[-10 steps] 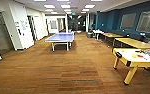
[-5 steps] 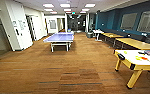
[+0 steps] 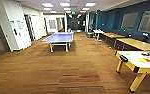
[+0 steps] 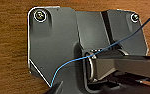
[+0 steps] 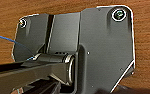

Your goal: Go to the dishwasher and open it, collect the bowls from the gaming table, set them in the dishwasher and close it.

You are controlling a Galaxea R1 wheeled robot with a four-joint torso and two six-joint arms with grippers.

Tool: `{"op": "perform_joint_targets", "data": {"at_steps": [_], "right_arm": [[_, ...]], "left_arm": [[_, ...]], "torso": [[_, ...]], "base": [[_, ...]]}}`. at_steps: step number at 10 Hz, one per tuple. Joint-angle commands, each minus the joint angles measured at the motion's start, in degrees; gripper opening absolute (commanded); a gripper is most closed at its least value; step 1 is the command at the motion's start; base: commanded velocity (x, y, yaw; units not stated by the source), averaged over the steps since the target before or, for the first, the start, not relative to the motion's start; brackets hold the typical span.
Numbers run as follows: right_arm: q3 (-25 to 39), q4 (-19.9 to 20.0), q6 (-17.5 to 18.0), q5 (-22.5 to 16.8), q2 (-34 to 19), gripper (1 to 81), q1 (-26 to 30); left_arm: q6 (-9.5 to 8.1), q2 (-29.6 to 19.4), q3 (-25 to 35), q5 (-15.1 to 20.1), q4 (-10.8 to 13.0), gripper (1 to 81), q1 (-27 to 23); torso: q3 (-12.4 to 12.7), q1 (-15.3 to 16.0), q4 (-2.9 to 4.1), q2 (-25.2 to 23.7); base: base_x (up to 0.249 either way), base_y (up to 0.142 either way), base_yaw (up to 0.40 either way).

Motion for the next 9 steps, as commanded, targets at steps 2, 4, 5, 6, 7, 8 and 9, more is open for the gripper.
{"op": "perform_joint_targets", "data": {"at_steps": [2, 4, 5, 6, 7, 8, 9], "right_arm": [[-0.03, -0.06, 0.08, -2.95, 0.12, 81.1, 2.5], [0.06, -0.14, 0.08, -2.86, 0.12, 81.1, 2.58], [-0.02, -0.14, 0.08, -2.86, 0.04, 81.1, 2.5], [-0.2, -0.06, 0.08, -2.86, 0.04, 81.1, 2.49], [-0.29, -0.14, 0.08, -2.77, 0.04, 81.1, 2.41], [-0.29, -0.14, 0.08, -2.77, 0.04, 81.1, 2.49], [-0.29, -0.06, 0.08, -2.77, 0.04, 81.1, 2.58]], "left_arm": [[0.31, -0.16, 0.11, 3.07, -0.28, 81.1, -2.05], [0.31, -0.16, 0.11, 3.07, -0.28, 81.1, -2.05], [0.31, -0.08, 0.11, 3.15, -0.28, 81.1, -1.97], [0.31, 0.01, 0.2, 3.15, -0.28, 81.1, -2.05], [0.31, 0.1, 0.28, 3.15, -0.28, 81.1, -2.05], [0.31, 0.1, 0.2, 3.15, -0.28, 81.1, -2.05], [0.31, 0.1, 0.2, 3.15, -0.2, 81.1, -2.05]], "torso": [[0.02, -0.02, 0.0, 0.0], [0.02, -0.05, 0.0, 0.0], [0.02, -0.06, 0.0, 0.0], [0.0, -0.02, 0.0, 0.02], [0.0, 0.0, 0.0, 0.05], [0.0, -0.05, 0.0, 0.02], [0.0, -0.09, 0.0, 0.02]], "base": [[0.114, 0.0, 0.0], [0.087, 0.0, 0.0], [0.0, 0.0, 0.0], [0.0, 0.0, 0.0], [0.0, 0.0, 0.0], [0.0, 0.0, 0.0], [0.0, 0.0, 0.0]]}}
